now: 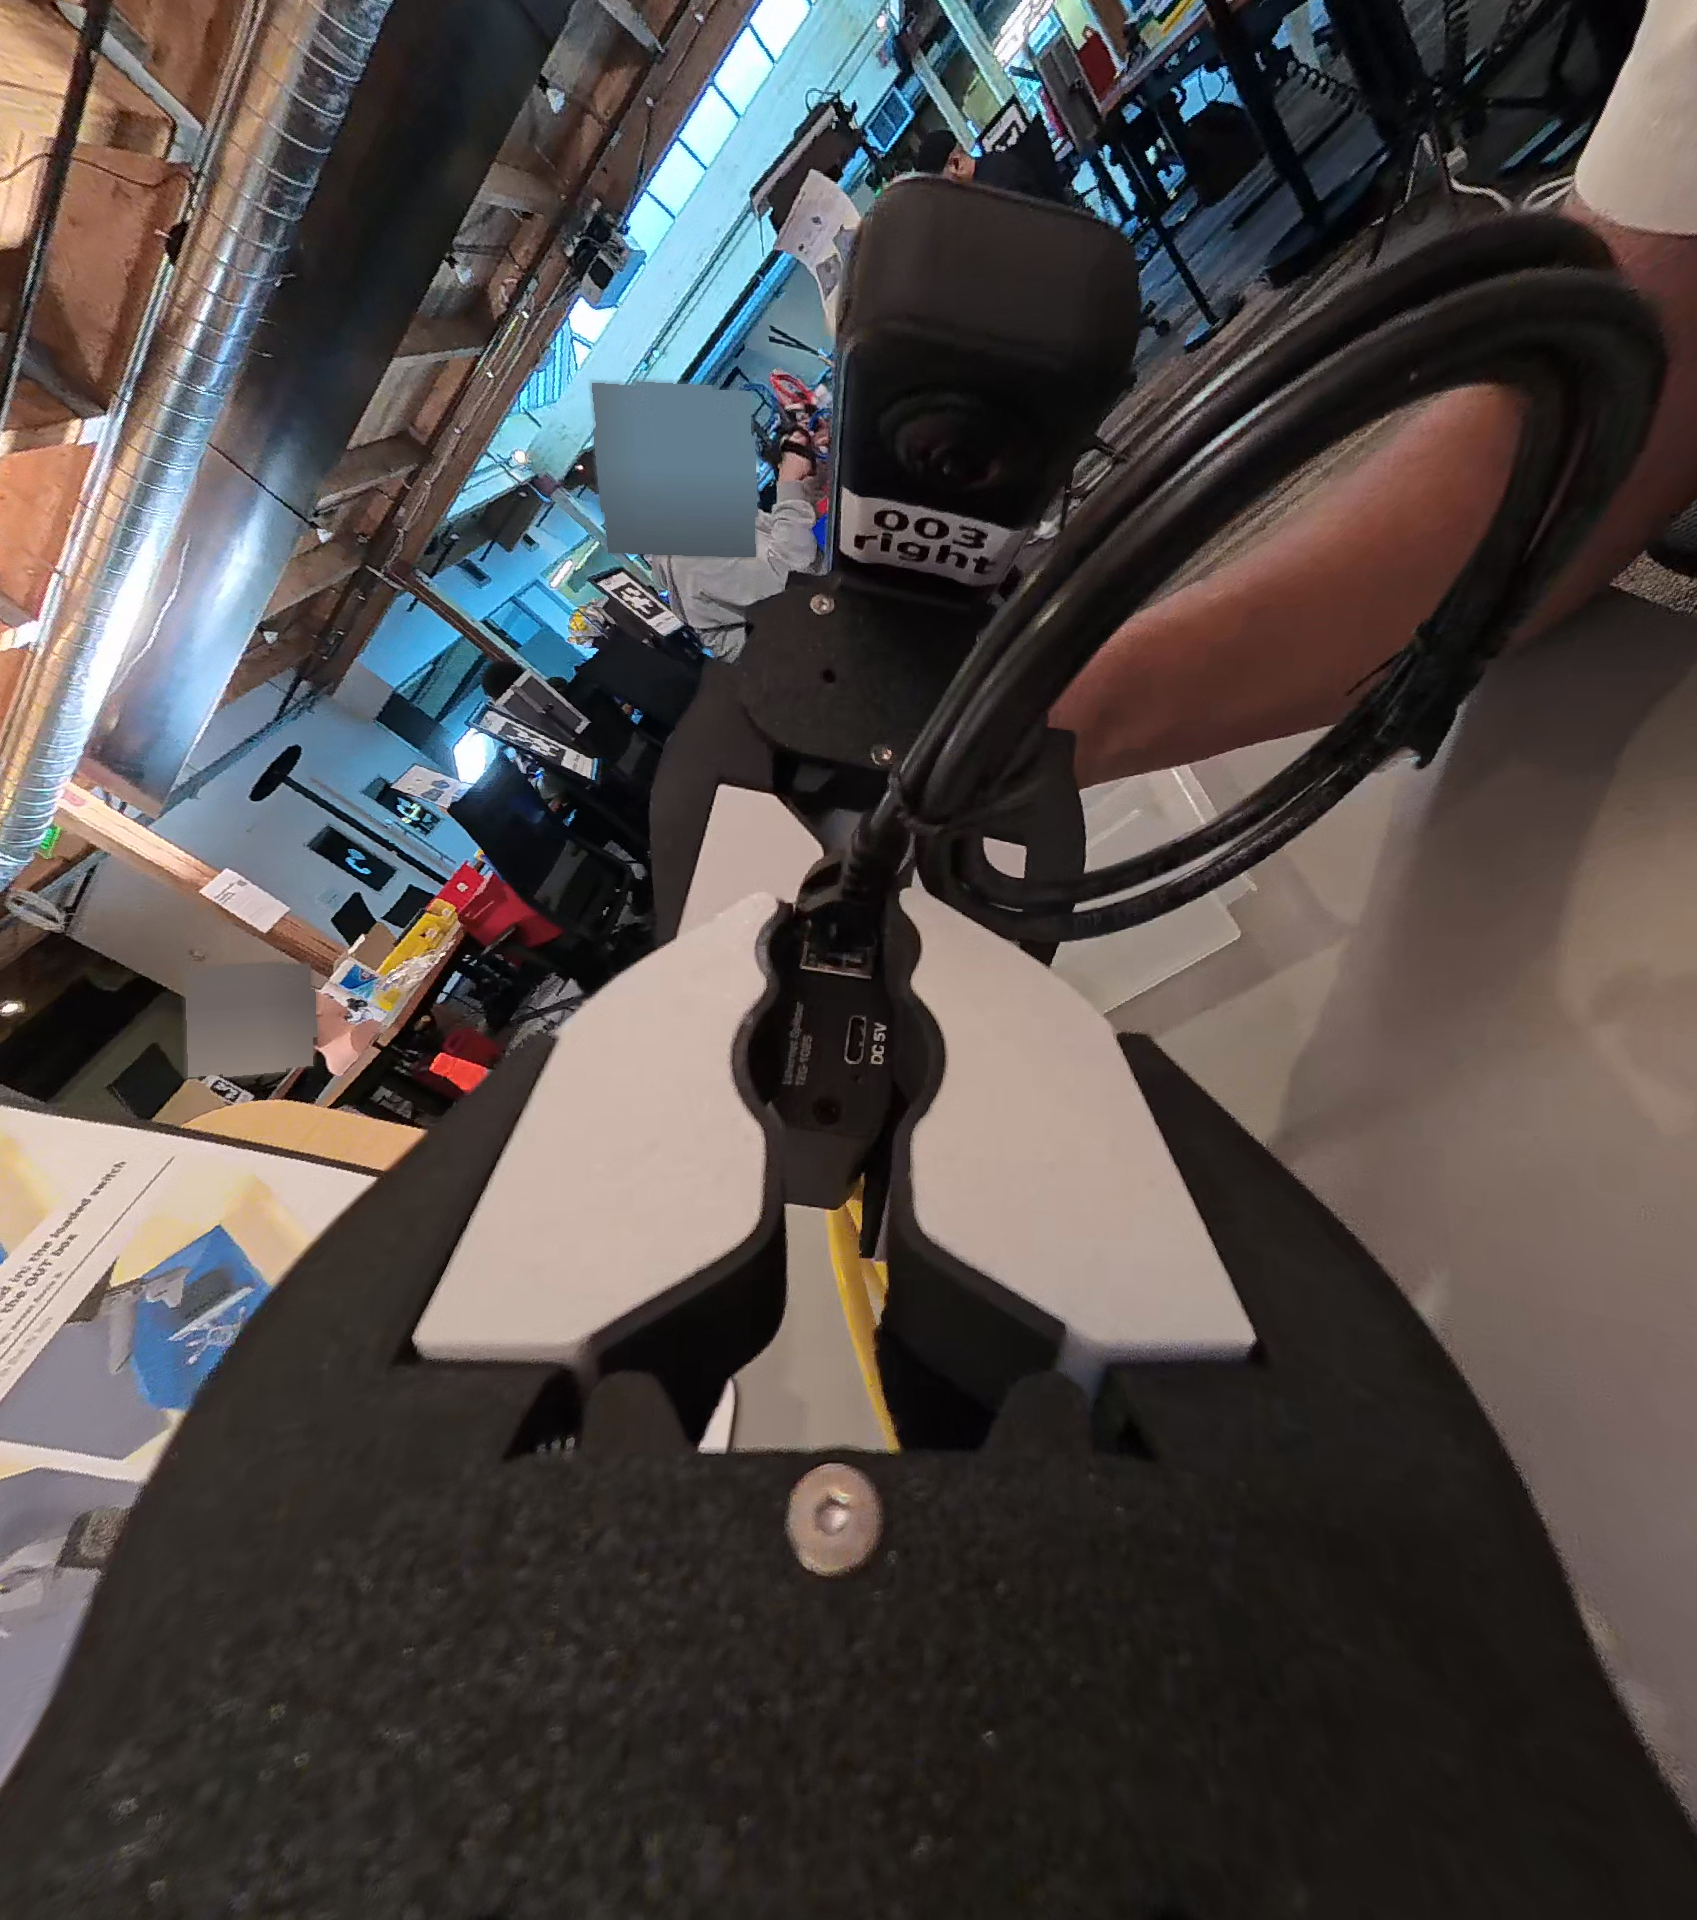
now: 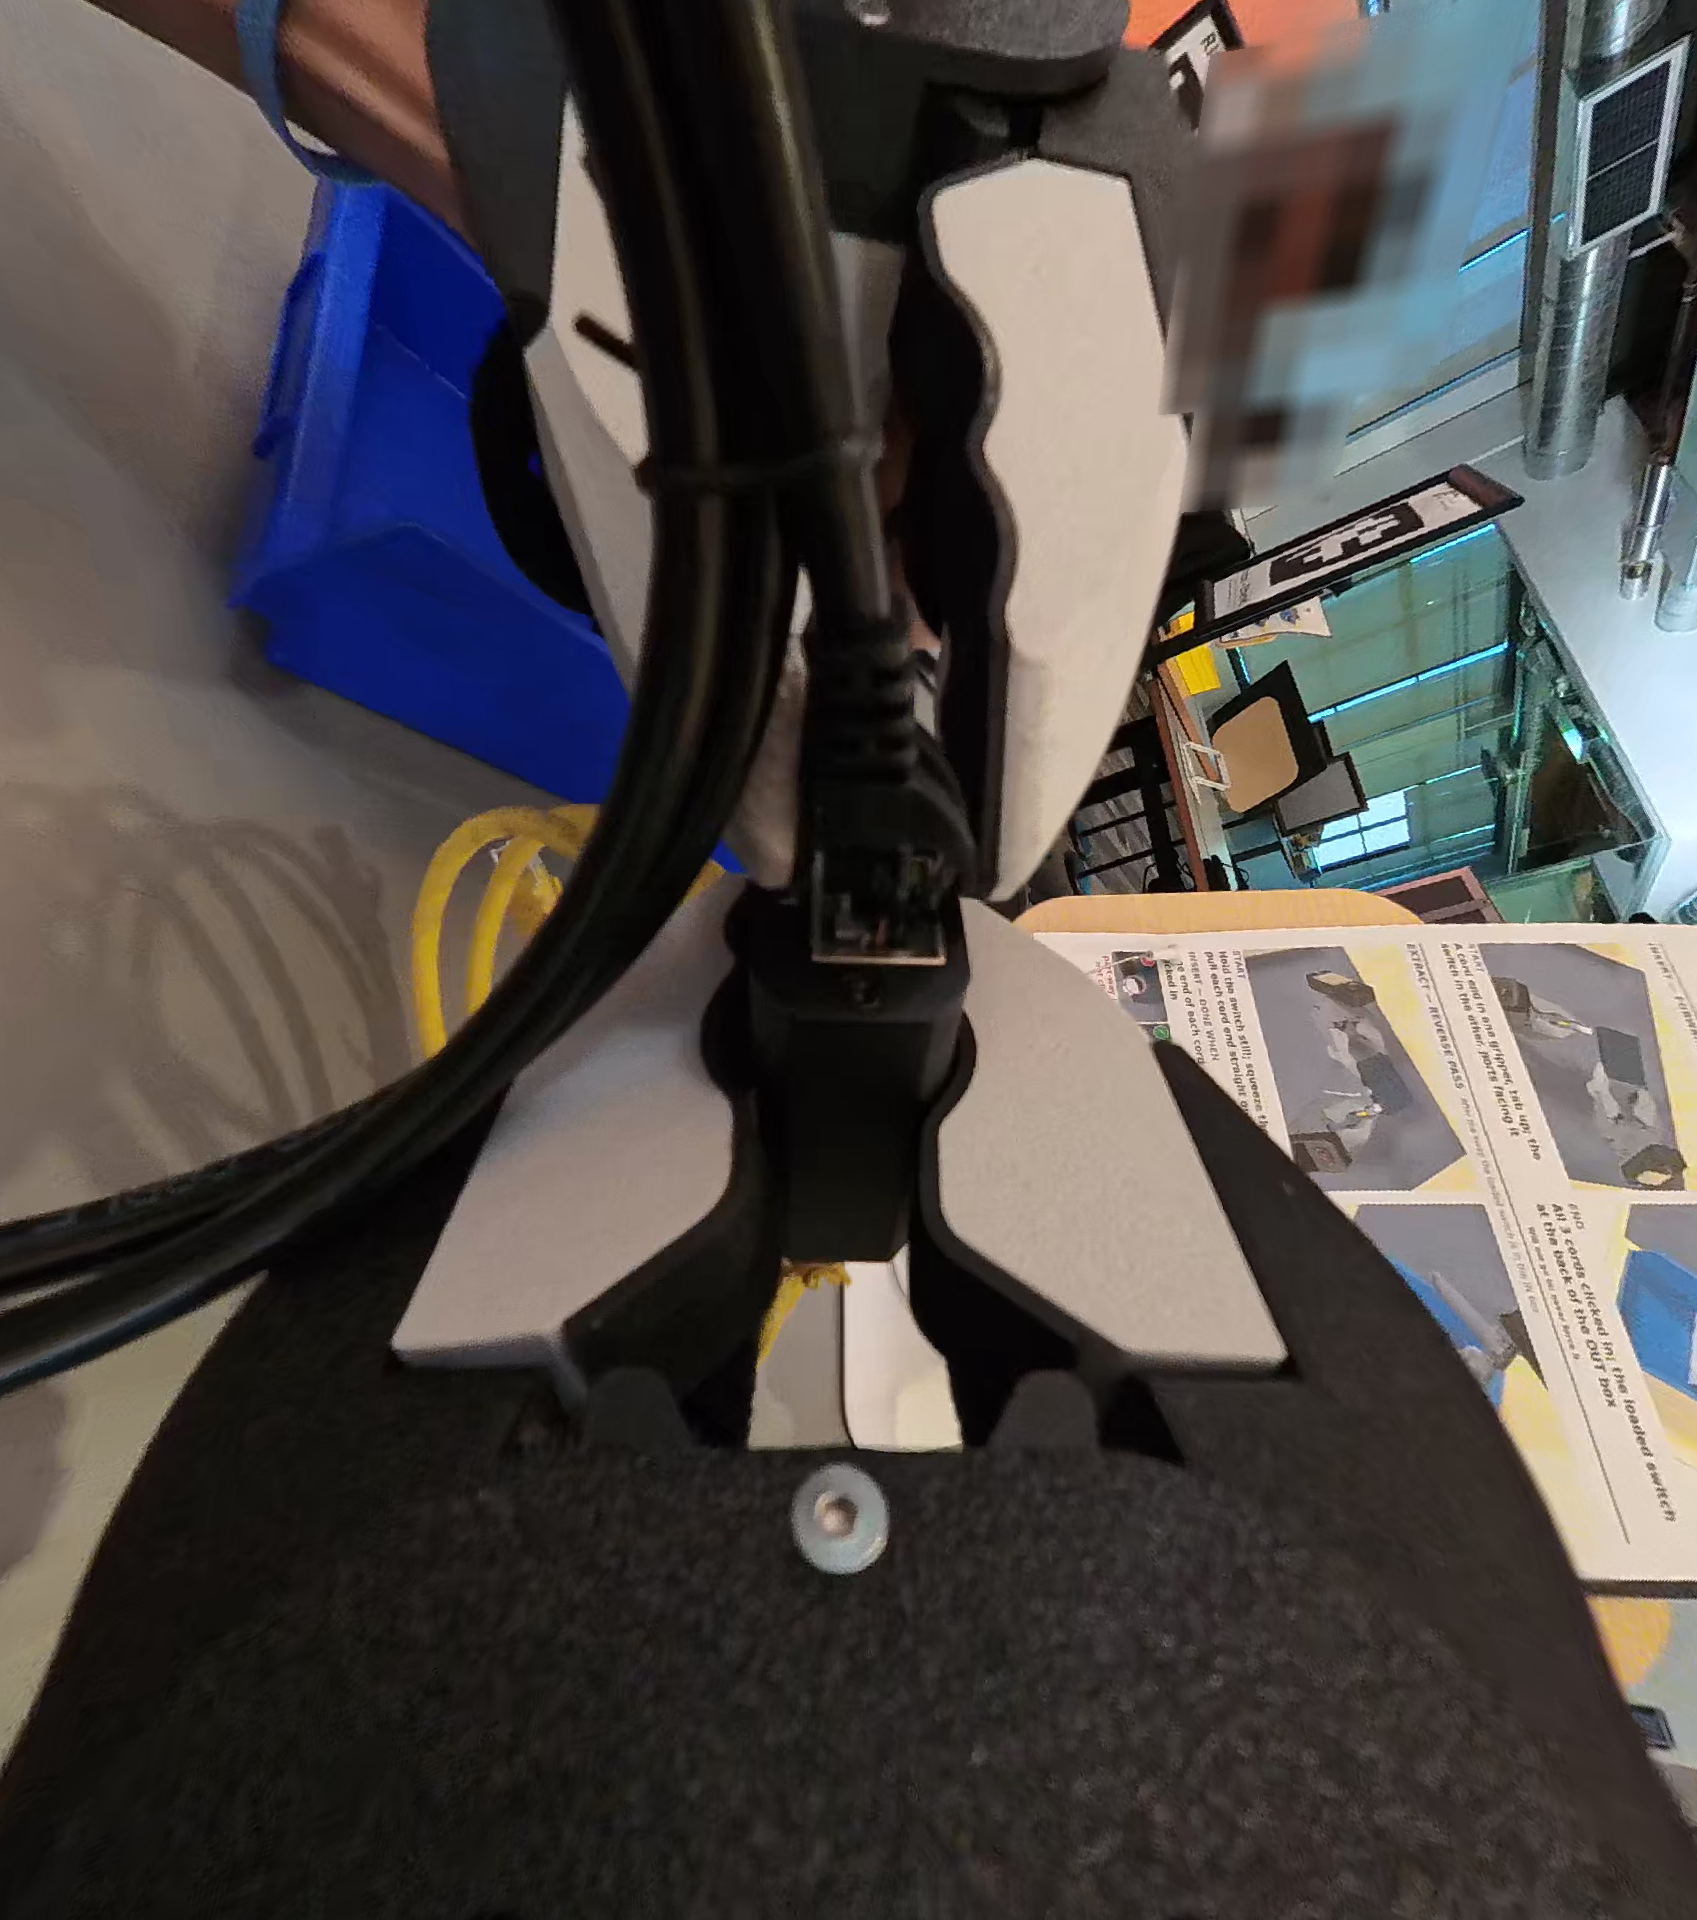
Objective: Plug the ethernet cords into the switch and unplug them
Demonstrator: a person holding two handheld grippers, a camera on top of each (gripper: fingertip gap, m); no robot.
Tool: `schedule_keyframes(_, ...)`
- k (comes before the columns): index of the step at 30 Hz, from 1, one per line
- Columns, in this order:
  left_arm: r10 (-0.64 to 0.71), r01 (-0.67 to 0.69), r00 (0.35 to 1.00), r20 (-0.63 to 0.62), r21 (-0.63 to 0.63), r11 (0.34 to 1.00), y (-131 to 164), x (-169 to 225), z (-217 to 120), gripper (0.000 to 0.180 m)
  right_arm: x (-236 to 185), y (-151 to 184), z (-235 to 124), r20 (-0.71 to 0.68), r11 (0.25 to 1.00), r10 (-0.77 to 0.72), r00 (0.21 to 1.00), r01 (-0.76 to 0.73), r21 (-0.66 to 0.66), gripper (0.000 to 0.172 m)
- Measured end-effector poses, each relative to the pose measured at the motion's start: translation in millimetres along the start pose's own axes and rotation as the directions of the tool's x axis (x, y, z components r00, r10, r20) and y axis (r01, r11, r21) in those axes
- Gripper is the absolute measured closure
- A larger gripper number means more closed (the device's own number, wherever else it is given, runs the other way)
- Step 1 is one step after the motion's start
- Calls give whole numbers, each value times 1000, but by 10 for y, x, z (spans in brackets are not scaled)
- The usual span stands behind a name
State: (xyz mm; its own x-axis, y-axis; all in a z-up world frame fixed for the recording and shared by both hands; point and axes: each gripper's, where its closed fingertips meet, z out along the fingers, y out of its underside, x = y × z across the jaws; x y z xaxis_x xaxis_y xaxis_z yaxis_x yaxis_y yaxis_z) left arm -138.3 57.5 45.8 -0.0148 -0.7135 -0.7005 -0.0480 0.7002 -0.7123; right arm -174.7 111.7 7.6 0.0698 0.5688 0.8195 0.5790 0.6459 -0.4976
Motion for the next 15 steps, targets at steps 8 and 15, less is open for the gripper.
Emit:
schedule_keyframes(8,-40,40,999,-11,48,998,-64,-3,29,166,-55,-63,-16,47,998,51,998,-53,46,146)
schedule_keyframes(15,-102,102,992,-68,-12,995,80,63,45,167,-39,108,4,13,996,-68,998,68,-63,146)
